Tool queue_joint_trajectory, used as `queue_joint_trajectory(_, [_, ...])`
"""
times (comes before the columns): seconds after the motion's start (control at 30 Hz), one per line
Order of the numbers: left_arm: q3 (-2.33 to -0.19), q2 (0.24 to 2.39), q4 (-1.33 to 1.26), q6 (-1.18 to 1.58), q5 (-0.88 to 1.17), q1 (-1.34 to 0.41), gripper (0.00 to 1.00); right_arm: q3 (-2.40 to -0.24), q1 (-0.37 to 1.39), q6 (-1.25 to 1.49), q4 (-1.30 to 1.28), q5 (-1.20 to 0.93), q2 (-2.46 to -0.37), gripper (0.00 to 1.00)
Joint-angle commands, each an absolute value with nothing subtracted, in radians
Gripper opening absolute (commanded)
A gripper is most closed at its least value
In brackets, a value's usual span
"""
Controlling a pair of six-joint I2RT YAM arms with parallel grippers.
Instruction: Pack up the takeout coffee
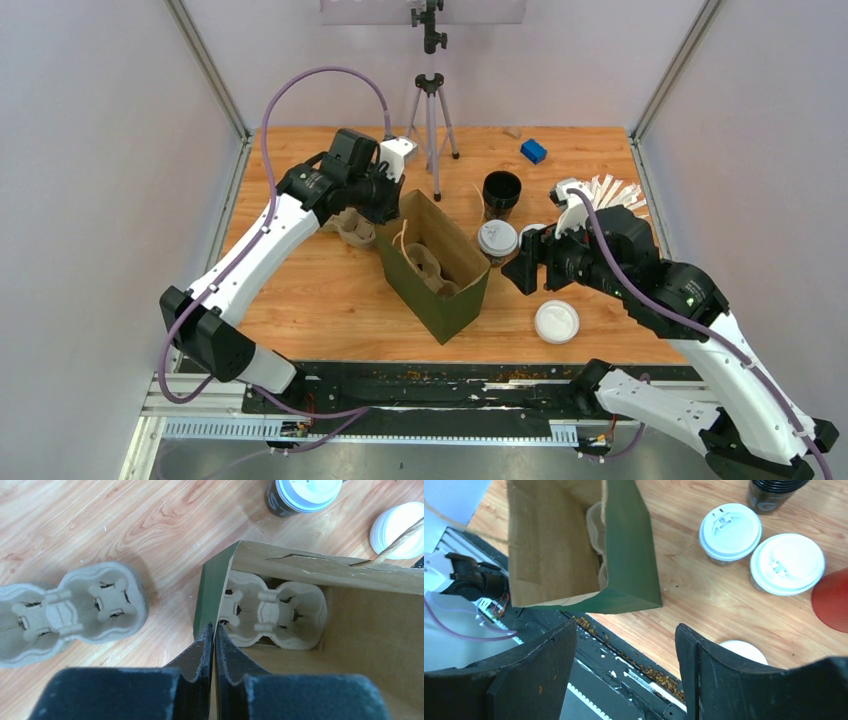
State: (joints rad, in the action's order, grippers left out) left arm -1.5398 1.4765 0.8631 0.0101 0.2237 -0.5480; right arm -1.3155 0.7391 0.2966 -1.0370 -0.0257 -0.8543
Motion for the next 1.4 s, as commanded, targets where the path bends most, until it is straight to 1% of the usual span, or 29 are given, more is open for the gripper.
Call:
queue_joint_trajectory(0.0, [-1.595,1.409,0.879,0.076,0.186,-0.545,0.05,-1.347,0.742,0.316,-1.041,0.091,-0.889,0.73])
queue_joint_trajectory(0.07, [-1.578,1.385,0.893,0.127,0.153,-0.544,0.00,-1.353,0.735,0.307,-1.044,0.126,-0.923,0.73])
queue_joint_trajectory(0.17, [-1.514,1.320,0.890,0.227,0.088,-0.544,0.00,-1.355,0.708,0.268,-1.035,0.166,-0.988,0.74])
queue_joint_trajectory(0.27, [-1.438,1.260,0.877,0.321,0.059,-0.545,0.00,-1.382,0.608,0.186,-1.011,0.162,-1.064,0.75])
queue_joint_trajectory(0.37, [-1.371,1.196,0.880,0.373,0.002,-0.545,0.00,-1.395,0.461,0.161,-0.958,0.062,-1.131,0.74])
queue_joint_trajectory(0.43, [-1.352,1.170,0.876,0.383,-0.019,-0.545,0.00,-1.391,0.406,0.142,-0.910,0.027,-1.168,0.74])
queue_joint_trajectory(0.47, [-1.349,1.163,0.879,0.383,-0.008,-0.545,0.02,-1.391,0.393,0.127,-0.897,0.031,-1.192,0.74])
queue_joint_trajectory(0.6, [-1.354,1.159,0.899,0.396,0.012,-0.545,0.15,-1.377,0.344,0.077,-0.885,0.041,-1.304,0.75])
queue_joint_trajectory(0.73, [-1.353,1.133,0.884,0.388,0.003,-0.545,0.32,-1.321,0.297,-0.029,-0.830,-0.048,-1.364,0.80])
queue_joint_trajectory(0.87, [-1.405,1.128,0.926,0.361,-0.078,-0.544,0.53,-1.343,0.270,-0.082,-0.839,-0.108,-1.432,0.84])
queue_joint_trajectory(0.93, [-1.431,1.135,0.950,0.335,-0.098,-0.544,0.67,-1.361,0.260,-0.106,-0.858,-0.110,-1.470,0.84])
queue_joint_trajectory(0.97, [-1.443,1.138,0.961,0.319,-0.103,-0.545,0.79,-1.369,0.254,-0.122,-0.866,-0.112,-1.491,0.85])
queue_joint_trajectory(1.0, [-1.449,1.141,0.970,0.302,-0.107,-0.545,0.94,-1.374,0.252,-0.136,-0.876,-0.110,-1.507,0.87])
queue_joint_trajectory(1.03, [-1.454,1.140,0.976,0.292,-0.114,-0.545,0.99,-1.383,0.250,-0.148,-0.889,-0.103,-1.523,0.89])
queue_joint_trajectory(1.13, [-1.455,1.134,0.986,0.280,-0.136,-0.545,1.00,-1.395,0.250,-0.167,-0.909,-0.081,-1.550,0.95])
queue_joint_trajectory(1.37, [-1.457,1.137,1.041,0.268,-0.151,-0.545,1.00,-1.403,0.244,-0.173,-0.930,-0.040,-1.577,0.95])
